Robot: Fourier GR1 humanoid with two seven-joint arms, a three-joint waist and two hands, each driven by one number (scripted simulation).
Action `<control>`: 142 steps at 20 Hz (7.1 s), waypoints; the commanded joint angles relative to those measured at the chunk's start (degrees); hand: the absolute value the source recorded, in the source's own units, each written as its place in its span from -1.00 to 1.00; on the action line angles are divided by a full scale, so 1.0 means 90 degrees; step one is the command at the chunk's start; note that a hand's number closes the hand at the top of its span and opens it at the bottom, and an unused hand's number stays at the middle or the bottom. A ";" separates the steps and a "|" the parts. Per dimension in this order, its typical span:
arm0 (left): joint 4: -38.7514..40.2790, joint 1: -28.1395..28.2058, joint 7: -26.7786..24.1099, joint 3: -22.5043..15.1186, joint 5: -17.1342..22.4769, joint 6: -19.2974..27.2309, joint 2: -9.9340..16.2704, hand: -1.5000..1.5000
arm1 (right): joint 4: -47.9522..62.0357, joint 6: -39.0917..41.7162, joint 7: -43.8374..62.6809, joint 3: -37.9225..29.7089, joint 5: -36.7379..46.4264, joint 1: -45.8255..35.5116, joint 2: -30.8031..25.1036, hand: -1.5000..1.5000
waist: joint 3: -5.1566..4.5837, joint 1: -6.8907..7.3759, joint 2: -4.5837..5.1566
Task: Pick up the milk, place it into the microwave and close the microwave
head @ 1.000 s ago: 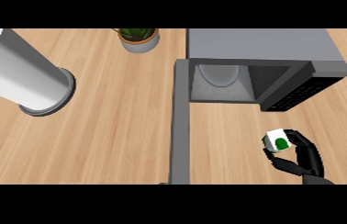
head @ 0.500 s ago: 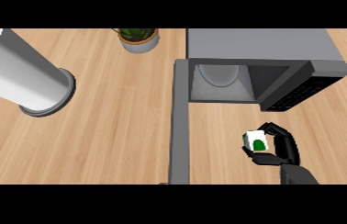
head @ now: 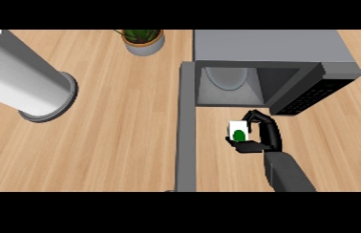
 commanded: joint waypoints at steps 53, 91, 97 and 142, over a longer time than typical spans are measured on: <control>0.1278 -0.1663 0.0181 -0.0361 -0.0577 -0.0379 0.0656 -1.00 | 0.1503 -0.2448 0.2261 -0.0100 0.0181 -0.3394 -0.2186 1.00 | 0.0047 0.0961 0.0535; 0.1748 -0.2310 0.0118 -0.0894 -0.1584 -0.0744 0.0545 -1.00 | 0.1605 -0.2713 0.3019 0.0280 0.0260 -0.4669 -0.1142 -1.00 | 0.0011 0.1204 0.0450; 0.1730 -0.2205 0.0111 -0.1057 -0.1750 -0.0905 0.0364 -1.00 | 0.1478 -0.3092 0.2771 0.0046 0.0002 -0.4541 -0.1170 -1.00 | 0.0012 0.0963 0.0362; 0.2683 -0.2306 -0.1593 -0.3781 -0.5900 -0.1864 -0.1119 1.00 | -0.0110 0.0802 0.0579 0.0409 -0.0644 0.0519 0.0016 -1.00 | -0.0036 -0.0599 -0.0148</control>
